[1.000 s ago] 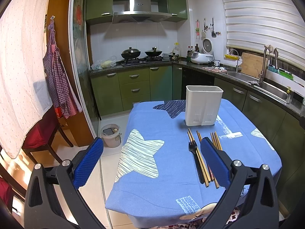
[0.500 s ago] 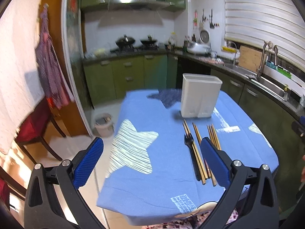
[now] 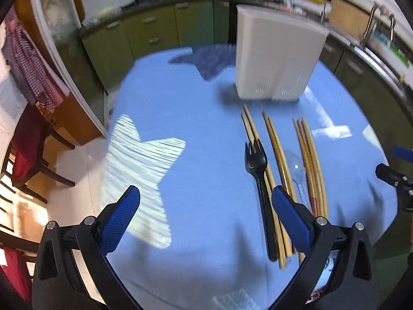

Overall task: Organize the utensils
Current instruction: 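Lower the left tool onto the black fork and close on it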

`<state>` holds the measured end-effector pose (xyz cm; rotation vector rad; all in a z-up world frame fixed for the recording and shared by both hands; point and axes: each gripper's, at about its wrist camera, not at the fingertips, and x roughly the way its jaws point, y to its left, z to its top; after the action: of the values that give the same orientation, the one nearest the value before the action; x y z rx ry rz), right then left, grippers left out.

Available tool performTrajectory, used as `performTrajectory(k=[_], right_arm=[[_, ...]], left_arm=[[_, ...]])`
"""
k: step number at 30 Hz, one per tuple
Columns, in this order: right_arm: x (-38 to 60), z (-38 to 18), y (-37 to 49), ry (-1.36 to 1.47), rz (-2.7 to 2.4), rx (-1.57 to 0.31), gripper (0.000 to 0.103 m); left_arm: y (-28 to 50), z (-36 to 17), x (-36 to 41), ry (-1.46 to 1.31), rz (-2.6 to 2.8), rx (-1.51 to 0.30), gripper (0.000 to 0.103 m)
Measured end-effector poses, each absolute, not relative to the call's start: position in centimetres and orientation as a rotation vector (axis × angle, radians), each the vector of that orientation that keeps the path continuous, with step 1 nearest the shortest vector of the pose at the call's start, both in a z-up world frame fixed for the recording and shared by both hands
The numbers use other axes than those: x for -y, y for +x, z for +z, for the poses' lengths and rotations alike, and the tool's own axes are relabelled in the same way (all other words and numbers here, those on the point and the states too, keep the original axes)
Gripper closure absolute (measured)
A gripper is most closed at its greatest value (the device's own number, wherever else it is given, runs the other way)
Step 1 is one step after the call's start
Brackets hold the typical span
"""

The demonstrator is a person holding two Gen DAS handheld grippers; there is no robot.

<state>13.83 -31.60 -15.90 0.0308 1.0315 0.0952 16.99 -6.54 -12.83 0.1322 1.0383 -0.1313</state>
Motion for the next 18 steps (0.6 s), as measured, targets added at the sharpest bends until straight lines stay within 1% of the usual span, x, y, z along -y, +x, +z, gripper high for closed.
performTrajectory(k=[5,6,7,8,9,10,11,18], right_arm=[[31.9,-16.9,16.9,0.065,0.128,-1.161,0.004],[32.1,-17.0,17.4,0.072,0.13,-1.174,0.004],[32.4,-17.1,17.9,0.084,0.128,-1.197,0.007],[32.5,-17.2,18.2,0.091,0.128,-1.207,0.009],[32.7,-17.3,18.7,0.099,0.134,-1.225,0.011],[32.7,-17.4,19.0,0.103,0.139,-1.234,0.012],[32.8,-17.6,19.4,0.113,0.147,-1.255,0.012],[32.7,-18.0,20.2,0.127,0.176,-1.274,0.012]], left_arm=[[19.7,-14.6,8.0,0.13,-0.165,-1.14,0.006],[20.2,-14.8,8.0,0.126,-0.158,-1.155,0.01],[20.5,-15.0,8.1,0.12,-0.155,-1.166,0.018],[20.9,-15.3,8.2,0.114,-0.159,-1.183,0.023],[21.3,-15.7,8.4,0.107,-0.16,-1.208,0.033],[21.5,-15.9,8.4,0.103,-0.158,-1.225,0.04],[21.7,-16.2,8.6,0.103,-0.156,-1.24,0.041],[22.1,-16.6,9.7,0.087,-0.192,-1.277,0.041]])
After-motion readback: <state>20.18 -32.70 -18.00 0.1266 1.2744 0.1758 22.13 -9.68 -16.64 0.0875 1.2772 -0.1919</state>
